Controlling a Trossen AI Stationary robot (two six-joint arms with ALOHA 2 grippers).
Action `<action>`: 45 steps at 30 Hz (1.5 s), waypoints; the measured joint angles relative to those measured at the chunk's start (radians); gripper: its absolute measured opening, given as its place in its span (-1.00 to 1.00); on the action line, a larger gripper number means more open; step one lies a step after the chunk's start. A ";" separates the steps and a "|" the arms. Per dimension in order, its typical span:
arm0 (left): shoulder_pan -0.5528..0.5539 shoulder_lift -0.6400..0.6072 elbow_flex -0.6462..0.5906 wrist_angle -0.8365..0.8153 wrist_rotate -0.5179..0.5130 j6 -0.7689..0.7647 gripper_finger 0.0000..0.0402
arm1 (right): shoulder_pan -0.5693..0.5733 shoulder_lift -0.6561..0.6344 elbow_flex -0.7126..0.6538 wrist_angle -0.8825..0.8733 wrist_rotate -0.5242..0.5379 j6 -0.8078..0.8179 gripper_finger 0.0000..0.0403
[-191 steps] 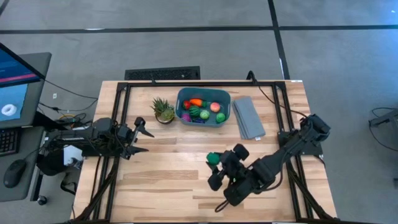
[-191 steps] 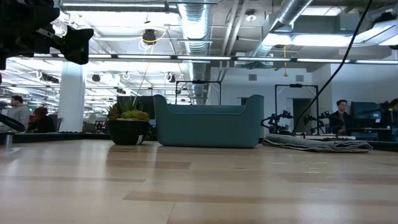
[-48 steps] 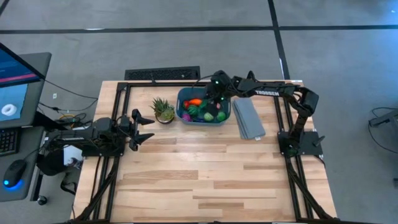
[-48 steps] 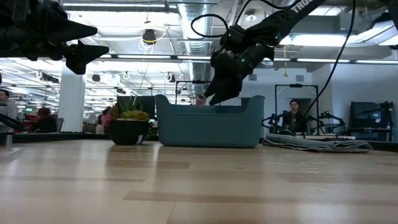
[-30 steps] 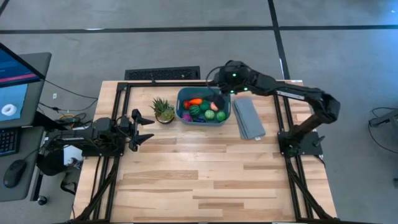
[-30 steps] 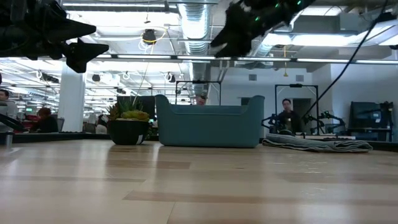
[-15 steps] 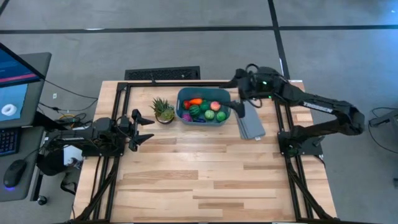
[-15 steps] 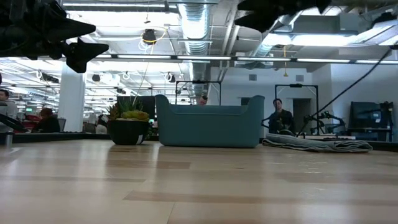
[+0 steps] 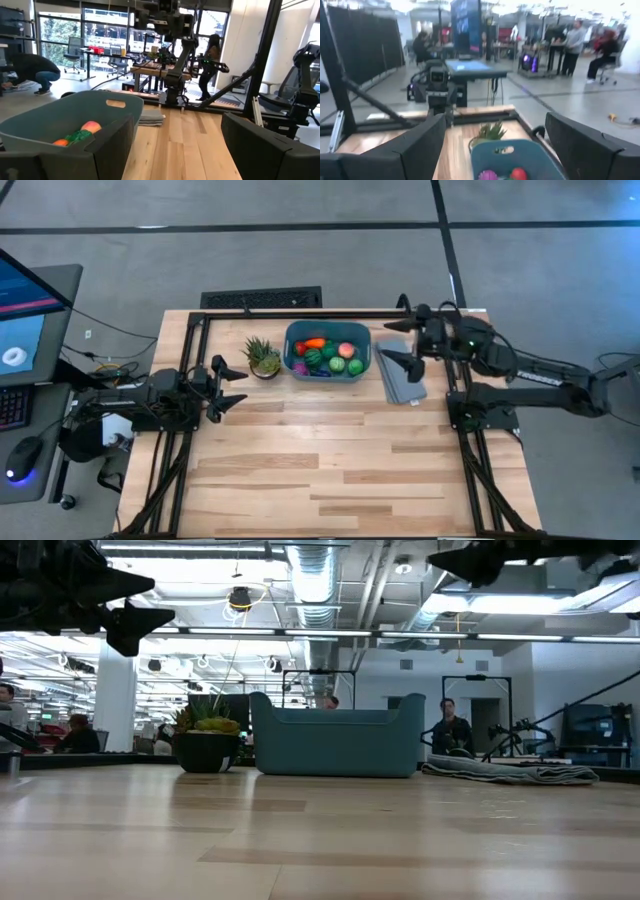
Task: Pick and placing Produce into tupperware
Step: Return to Home Position
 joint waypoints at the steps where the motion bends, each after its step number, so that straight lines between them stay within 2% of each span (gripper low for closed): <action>1: 0.000 0.000 0.000 0.002 0.000 0.000 0.44 | 0.005 -0.022 -0.024 0.024 0.013 0.009 0.82; 9: 0.000 0.000 0.000 0.013 0.001 -0.017 0.44 | 0.044 -0.121 -0.192 0.244 0.062 0.093 0.82; 16: 0.000 0.000 0.000 0.019 0.003 -0.034 0.44 | 0.253 -0.119 -0.271 0.363 0.342 0.064 0.82; 20: 0.000 0.000 0.000 0.019 0.003 -0.033 0.44 | 0.350 -0.119 -0.302 0.373 0.455 0.045 0.81; 25: 0.000 0.000 0.000 0.019 0.005 -0.040 0.44 | 0.369 -0.152 -0.342 0.373 0.461 0.050 0.81; 30: 0.000 0.000 0.000 0.029 0.052 -0.053 0.44 | 0.352 -0.242 -0.409 0.369 0.430 0.051 0.82; 35: 0.000 0.000 0.000 0.040 0.064 -0.080 0.44 | 0.309 -0.404 -0.477 0.349 0.410 0.052 0.81; 45: 0.000 0.000 0.000 0.040 0.046 -0.078 0.44 | 0.285 -0.728 -0.480 0.088 0.426 -0.006 0.82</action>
